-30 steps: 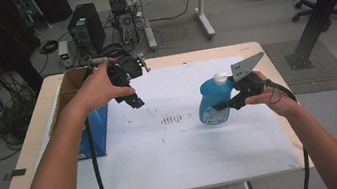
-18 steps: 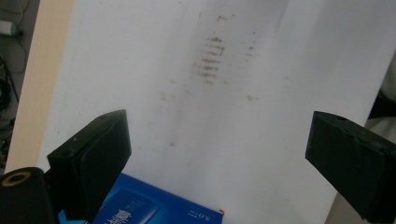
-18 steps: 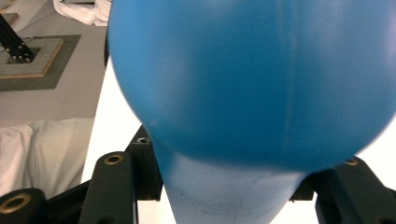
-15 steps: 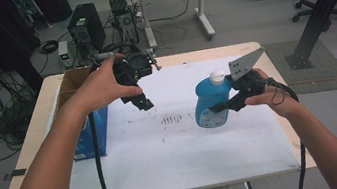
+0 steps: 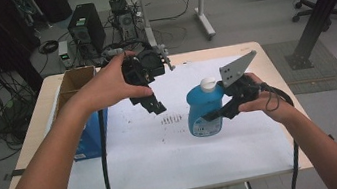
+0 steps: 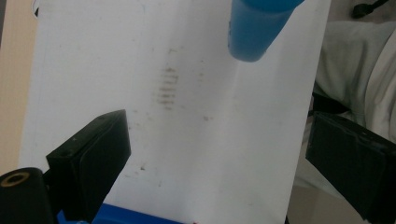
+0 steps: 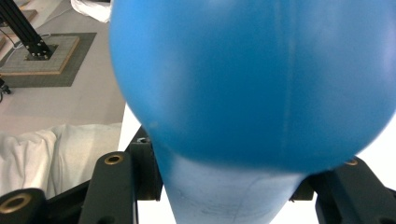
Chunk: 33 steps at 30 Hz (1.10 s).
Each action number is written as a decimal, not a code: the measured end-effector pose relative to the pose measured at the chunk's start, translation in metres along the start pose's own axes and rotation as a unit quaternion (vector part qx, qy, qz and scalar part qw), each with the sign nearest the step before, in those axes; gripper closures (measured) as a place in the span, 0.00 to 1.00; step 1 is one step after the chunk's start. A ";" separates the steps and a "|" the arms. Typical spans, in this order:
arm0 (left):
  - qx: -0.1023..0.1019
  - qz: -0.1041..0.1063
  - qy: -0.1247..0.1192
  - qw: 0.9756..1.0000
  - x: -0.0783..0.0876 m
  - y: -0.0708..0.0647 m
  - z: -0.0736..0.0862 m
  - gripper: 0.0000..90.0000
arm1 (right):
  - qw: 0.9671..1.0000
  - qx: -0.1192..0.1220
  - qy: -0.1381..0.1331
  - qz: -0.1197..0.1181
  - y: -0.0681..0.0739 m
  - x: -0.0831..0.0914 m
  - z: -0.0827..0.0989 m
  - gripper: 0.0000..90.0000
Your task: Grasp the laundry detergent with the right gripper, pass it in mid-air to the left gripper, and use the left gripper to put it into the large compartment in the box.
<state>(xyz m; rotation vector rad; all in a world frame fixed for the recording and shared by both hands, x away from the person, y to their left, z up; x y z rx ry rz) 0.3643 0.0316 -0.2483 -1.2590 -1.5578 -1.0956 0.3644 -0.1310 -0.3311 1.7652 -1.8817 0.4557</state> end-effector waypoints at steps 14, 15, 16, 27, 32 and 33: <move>-0.032 0.024 -0.010 0.999 0.001 -0.017 -0.018 0.07 | 1.000 0.006 0.013 -0.011 0.007 -0.023 -0.011 0.49; -0.033 0.025 -0.010 0.999 0.001 -0.018 -0.019 0.07 | 1.000 0.007 0.014 -0.011 0.008 -0.024 -0.012 0.49; -0.033 0.025 -0.010 0.999 0.001 -0.018 -0.019 0.07 | 1.000 0.007 0.014 -0.011 0.008 -0.024 -0.012 0.49; -0.045 0.034 -0.008 0.998 -0.005 -0.022 -0.029 0.07 | 1.000 0.017 0.021 -0.015 0.012 -0.033 -0.022 0.49; -0.050 0.035 -0.004 0.998 -0.009 -0.022 -0.033 0.07 | 0.999 0.019 0.024 -0.017 0.013 -0.035 -0.025 0.49; -0.050 0.036 -0.004 0.998 -0.010 -0.023 -0.033 0.07 | 0.999 0.019 0.024 -0.018 0.013 -0.036 -0.026 0.49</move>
Point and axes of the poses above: each handheld gripper's, and its own axes: x roughly backward along the jaws, z roughly out of its underside, y roughly to its left, the point moved 8 cm from there along -x, roughly forward along the jaws, and after that the axes turned 6 degrees about -x, right-handed, at the moved point
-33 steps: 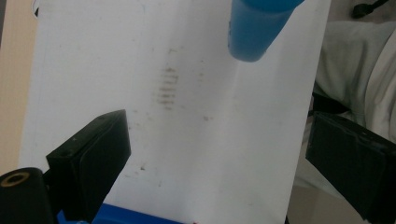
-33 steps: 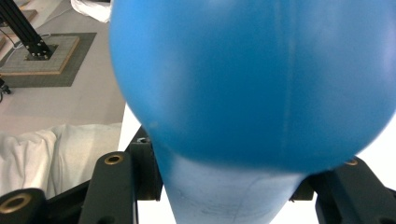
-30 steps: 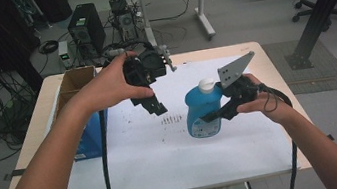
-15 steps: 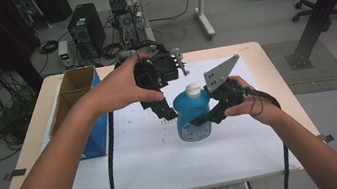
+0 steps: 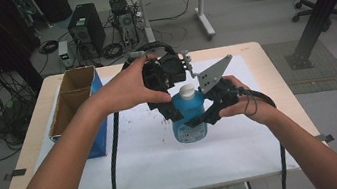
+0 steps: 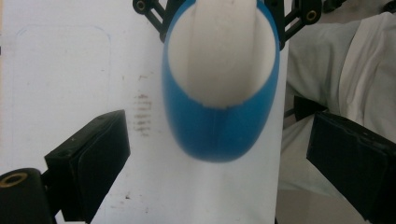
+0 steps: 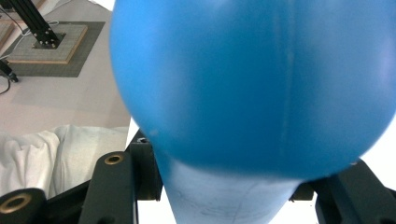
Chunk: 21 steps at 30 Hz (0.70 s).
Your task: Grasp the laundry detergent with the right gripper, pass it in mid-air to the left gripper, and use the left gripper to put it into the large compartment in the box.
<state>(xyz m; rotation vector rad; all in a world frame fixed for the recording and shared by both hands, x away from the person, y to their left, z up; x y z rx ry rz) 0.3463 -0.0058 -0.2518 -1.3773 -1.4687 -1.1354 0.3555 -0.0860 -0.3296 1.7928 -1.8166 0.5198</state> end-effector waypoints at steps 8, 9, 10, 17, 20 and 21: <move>-0.006 0.006 0.005 1.000 -0.008 0.000 -0.006 0.07 | 1.000 0.003 0.002 -0.002 0.003 -0.002 -0.005 0.49; -0.006 0.007 0.006 1.000 -0.009 0.000 -0.006 0.07 | 1.000 0.002 0.001 -0.003 0.003 -0.003 -0.006 0.49; -0.008 0.007 0.007 1.000 -0.010 0.000 -0.006 0.07 | 1.000 0.003 0.002 -0.003 0.003 -0.003 -0.006 0.49; -0.009 0.012 0.010 1.000 -0.016 0.000 -0.008 0.07 | 1.000 0.003 0.003 -0.006 0.005 -0.005 -0.007 0.49; -0.011 0.011 0.011 1.000 -0.018 0.001 -0.008 0.07 | 1.000 0.006 0.002 -0.007 0.004 -0.006 -0.007 0.49; -0.012 0.011 0.010 1.000 -0.019 0.001 -0.008 0.08 | 1.000 0.006 0.001 -0.006 0.004 -0.007 -0.007 0.49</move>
Point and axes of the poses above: each handheld gripper's, and its own axes: x roughly backward along the jaws, z roughly out of its underside, y roughly to its left, the point moved 8 cm from there along -x, roughly forward along the jaws, and after that the axes turned 6 degrees about -x, right-handed, at the moved point
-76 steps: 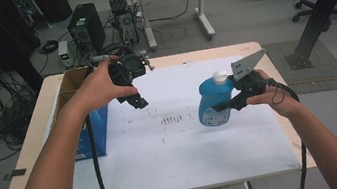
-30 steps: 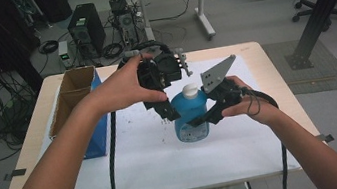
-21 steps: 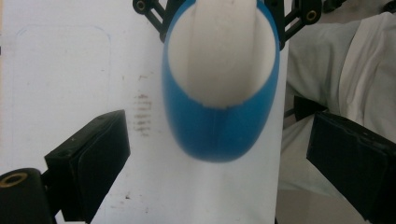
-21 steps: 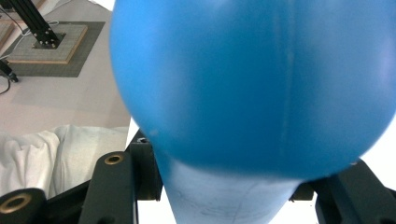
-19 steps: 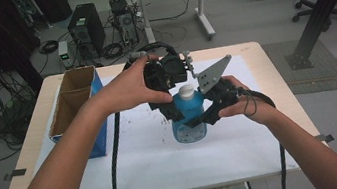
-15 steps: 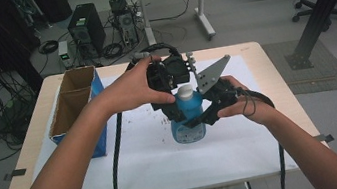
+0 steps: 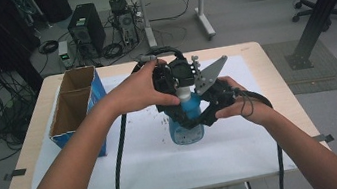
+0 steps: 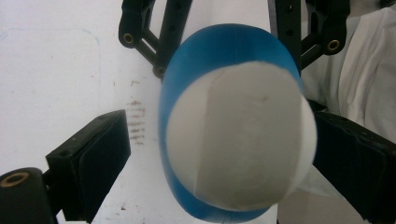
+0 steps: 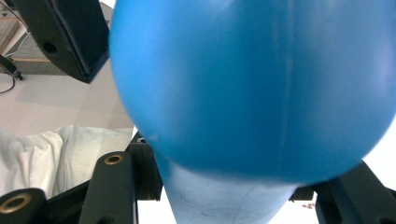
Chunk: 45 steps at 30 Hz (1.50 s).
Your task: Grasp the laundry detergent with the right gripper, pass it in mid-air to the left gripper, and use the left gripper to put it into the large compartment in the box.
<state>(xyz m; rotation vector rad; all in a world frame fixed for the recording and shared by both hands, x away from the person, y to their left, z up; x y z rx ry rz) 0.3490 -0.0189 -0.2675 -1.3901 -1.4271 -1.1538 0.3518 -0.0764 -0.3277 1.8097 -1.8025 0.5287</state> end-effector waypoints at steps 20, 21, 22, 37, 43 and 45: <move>-0.008 0.007 0.005 1.000 -0.007 0.000 0.000 0.20 | 1.000 -0.003 0.005 -0.005 0.001 -0.003 0.002 0.49; -0.007 0.009 0.003 1.000 -0.008 -0.001 -0.001 0.21 | 1.000 -0.004 0.006 -0.006 0.001 -0.003 0.002 0.49; -0.007 0.009 0.003 1.000 -0.008 -0.001 -0.001 0.21 | 1.000 -0.004 0.006 -0.006 0.001 -0.003 0.002 0.49; -0.008 0.018 0.004 1.000 -0.010 -0.004 -0.001 0.37 | 1.000 -0.003 0.005 -0.007 0.001 -0.004 0.004 0.49; -0.008 0.020 0.008 1.000 -0.012 -0.005 0.000 0.41 | 1.000 -0.006 0.008 -0.011 0.003 -0.005 0.005 0.49; -0.008 0.021 0.008 1.000 -0.012 -0.005 0.000 0.41 | 1.000 0.002 0.004 -0.010 0.002 -0.007 0.005 0.49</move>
Point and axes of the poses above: each handheld gripper's, and its own axes: x roughly backward along the jaws, z roughly out of its underside, y roughly to its left, the point moved 8 cm from there along -x, roughly forward along the jaws, and after that the axes turned 6 degrees about -x, right-handed, at the moved point
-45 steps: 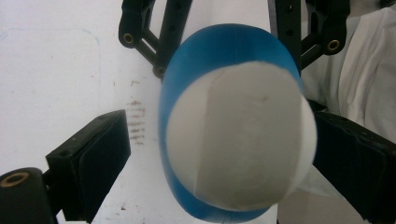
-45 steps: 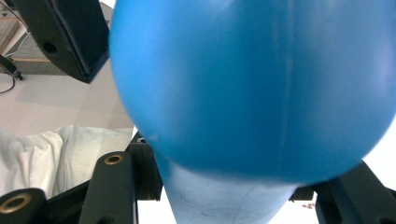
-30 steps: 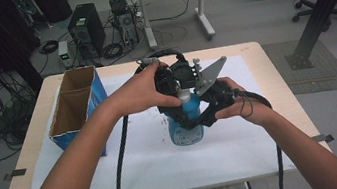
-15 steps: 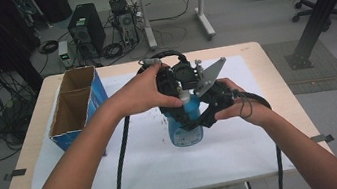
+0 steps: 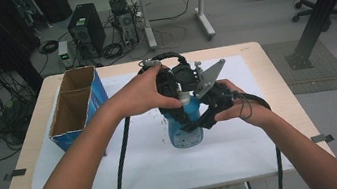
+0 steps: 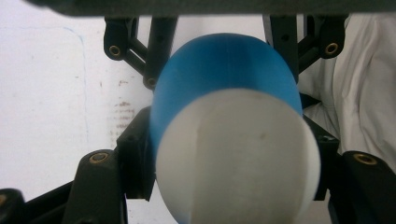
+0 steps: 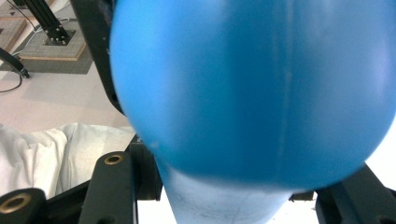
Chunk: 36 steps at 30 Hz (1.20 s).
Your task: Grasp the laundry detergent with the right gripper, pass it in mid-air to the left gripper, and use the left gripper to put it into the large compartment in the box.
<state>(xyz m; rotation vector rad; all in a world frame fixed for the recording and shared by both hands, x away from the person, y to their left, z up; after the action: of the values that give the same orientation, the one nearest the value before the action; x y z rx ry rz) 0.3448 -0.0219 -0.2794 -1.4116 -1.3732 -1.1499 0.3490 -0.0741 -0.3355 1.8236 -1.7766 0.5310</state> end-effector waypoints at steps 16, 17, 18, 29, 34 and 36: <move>0.028 -0.019 0.007 0.999 0.014 0.001 0.009 0.42 | 0.999 -0.031 -0.024 -0.003 -0.004 0.008 0.001 0.27; 0.037 -0.025 0.007 0.999 0.018 0.003 0.012 0.42 | 0.999 -0.035 -0.021 0.002 -0.006 0.012 0.004 0.26; 0.043 -0.028 0.008 0.999 0.020 0.004 0.015 0.42 | 0.999 -0.035 -0.017 0.013 -0.010 0.016 0.009 0.23; 0.189 -0.097 0.030 0.977 0.069 0.029 0.055 0.42 | 0.990 -0.105 0.053 0.080 -0.031 0.060 0.049 0.07; 0.268 -0.118 0.017 0.956 0.091 0.040 0.072 0.42 | 0.983 -0.117 0.097 0.102 -0.033 0.075 0.060 0.07; 0.297 -0.132 0.016 0.946 0.099 0.044 0.079 0.42 | 0.982 -0.113 0.104 0.111 -0.035 0.082 0.062 0.06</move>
<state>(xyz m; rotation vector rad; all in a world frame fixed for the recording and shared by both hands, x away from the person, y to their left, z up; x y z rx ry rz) 0.3919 0.0754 -0.2002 -0.7919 -1.7359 -0.8064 0.3827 -0.1767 -0.3369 1.3746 -1.8232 0.5586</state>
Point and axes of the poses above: each handheld gripper's, and its own axes: x roughly backward along the jaws, z roughly out of its underside, y roughly to its left, the point moved 8 cm from there along -x, roughly forward along the jaws, and after that the axes turned 6 degrees about -x, right-handed, at the moved point
